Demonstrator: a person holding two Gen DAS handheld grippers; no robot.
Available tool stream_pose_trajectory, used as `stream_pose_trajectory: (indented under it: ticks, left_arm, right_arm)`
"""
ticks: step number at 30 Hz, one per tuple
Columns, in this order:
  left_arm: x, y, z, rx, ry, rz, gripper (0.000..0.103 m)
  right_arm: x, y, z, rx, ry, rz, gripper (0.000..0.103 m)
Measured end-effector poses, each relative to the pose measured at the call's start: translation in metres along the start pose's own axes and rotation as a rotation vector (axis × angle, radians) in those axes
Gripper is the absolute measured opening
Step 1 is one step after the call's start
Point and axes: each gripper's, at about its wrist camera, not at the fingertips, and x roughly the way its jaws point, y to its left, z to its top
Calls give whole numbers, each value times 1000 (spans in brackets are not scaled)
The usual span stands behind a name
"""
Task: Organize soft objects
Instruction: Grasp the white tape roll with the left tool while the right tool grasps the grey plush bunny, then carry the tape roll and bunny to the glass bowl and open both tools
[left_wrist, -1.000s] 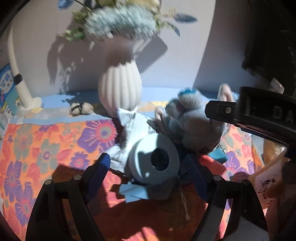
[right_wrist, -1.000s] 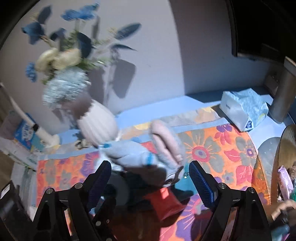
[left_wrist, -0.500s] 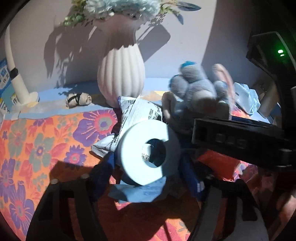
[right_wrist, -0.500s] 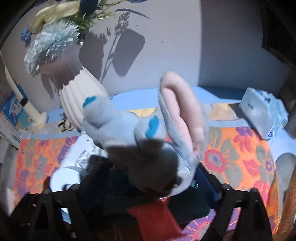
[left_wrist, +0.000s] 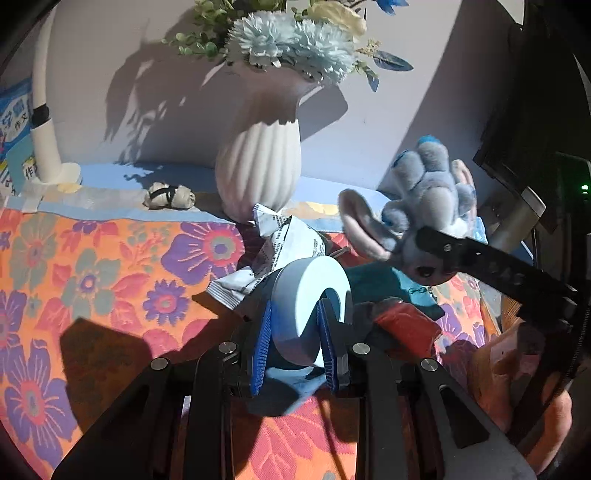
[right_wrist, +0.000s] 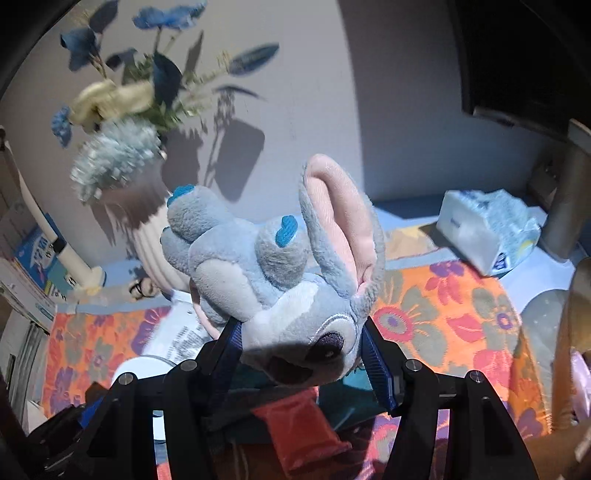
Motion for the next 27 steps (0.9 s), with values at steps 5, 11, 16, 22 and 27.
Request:
stream_pose_trajectory:
  ticks: [5, 11, 16, 22, 27]
  left_arm:
    - [-32, 1, 1, -13, -61, -20, 21]
    - [-85, -2, 5, -31, -156, -51, 16]
    - [-103, -7, -2, -31, -157, -73, 16]
    - [-127, -11, -18, -51, -164, -97, 16]
    - [-153, -38, -20, -8, -210, -138, 16]
  right_arm:
    - [-22, -1, 0, 11, -42, 15, 61]
    - [-62, 5, -6, 40, -86, 68, 61]
    - [-98, 13, -17, 35, -120, 84, 61]
    - [-136, 11, -30, 35, -145, 105, 61]
    - [-165, 1, -37, 55, -164, 107, 61]
